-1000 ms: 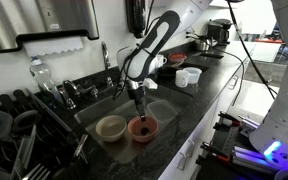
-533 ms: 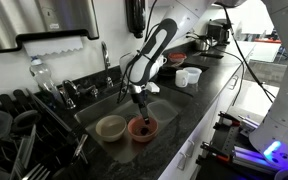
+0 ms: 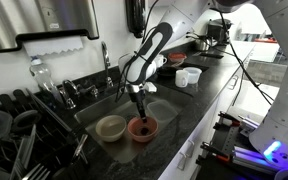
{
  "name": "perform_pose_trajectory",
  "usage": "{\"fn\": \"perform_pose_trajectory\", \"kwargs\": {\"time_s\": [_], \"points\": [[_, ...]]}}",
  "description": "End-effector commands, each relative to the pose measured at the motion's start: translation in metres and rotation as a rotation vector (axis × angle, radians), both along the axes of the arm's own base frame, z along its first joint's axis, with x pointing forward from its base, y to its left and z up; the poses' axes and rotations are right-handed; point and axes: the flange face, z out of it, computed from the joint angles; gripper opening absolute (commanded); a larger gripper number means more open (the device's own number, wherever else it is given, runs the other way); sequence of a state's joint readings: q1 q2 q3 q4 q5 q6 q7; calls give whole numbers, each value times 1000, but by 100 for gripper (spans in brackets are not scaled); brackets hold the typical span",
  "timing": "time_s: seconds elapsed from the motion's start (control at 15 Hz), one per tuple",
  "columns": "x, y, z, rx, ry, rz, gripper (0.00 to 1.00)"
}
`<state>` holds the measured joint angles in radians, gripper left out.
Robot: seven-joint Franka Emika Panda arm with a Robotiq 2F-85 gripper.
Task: Take the pink bowl out of the sink and put it in the dish rack
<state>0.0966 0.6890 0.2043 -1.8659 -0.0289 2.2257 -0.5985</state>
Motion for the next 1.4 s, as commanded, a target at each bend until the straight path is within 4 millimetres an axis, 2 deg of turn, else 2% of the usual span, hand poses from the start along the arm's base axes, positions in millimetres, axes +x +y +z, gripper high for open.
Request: {"fn": "perform_pose_trajectory", "kwargs": {"time_s": [0.0,0.2,0.47,0.6,0.93,1.13,1.33], "points": [[3,-6,6,-13,11,5,23],[2,-10,6,-17,17,-3,2],[1,-10,14,-21,8,-17,0],[3,-12,27,-25,-13,-41,1],[5,-10,81,-50,-76,-61,1],[0,7,126,-73,-125,-43,1],[-9,34,183,-157,-207,13,1]]}}
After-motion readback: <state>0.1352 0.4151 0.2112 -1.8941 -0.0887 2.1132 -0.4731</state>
